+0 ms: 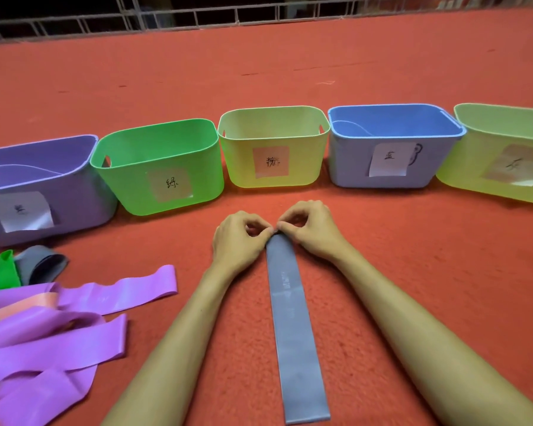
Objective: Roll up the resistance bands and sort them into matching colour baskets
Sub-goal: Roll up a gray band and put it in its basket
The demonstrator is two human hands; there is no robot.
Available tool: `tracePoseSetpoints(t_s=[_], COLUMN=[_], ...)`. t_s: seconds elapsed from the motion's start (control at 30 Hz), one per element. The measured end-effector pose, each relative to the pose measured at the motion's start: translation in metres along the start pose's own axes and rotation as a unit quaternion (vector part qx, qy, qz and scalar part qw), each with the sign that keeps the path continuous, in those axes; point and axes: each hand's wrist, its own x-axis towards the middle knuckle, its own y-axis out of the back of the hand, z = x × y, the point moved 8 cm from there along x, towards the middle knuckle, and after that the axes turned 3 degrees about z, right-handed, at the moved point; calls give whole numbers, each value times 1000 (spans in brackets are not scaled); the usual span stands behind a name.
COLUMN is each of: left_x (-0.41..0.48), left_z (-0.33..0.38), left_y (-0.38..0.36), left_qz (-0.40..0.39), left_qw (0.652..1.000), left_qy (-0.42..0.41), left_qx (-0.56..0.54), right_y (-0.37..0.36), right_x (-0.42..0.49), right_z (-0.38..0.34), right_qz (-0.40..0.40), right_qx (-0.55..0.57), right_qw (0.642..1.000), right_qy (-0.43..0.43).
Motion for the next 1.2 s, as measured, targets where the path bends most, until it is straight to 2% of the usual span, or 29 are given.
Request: tracePoseSetpoints(t_s=[0.33, 0.6, 0.83, 1.2], left_x=[0, -1, -3, -6], left_z=[-4, -4, -2, -1], left_y=[-1, 0, -2, -1], left_qz=[-16, -17, -36, -46], left_qw=[999, 999, 996, 995], left_qy=[21, 19, 4, 5], left_qx=[-28, -42, -87, -89], right_y=[-8, -10, 0, 3], right_x=[-5, -7, -7, -13], right_z=[3, 1, 2, -2], right_qz=[-20, -46, -65, -61], right_qx=[-71, -43, 29, -31], right_qw=[997, 998, 997, 998], right_qy=[-12, -16, -18, 9])
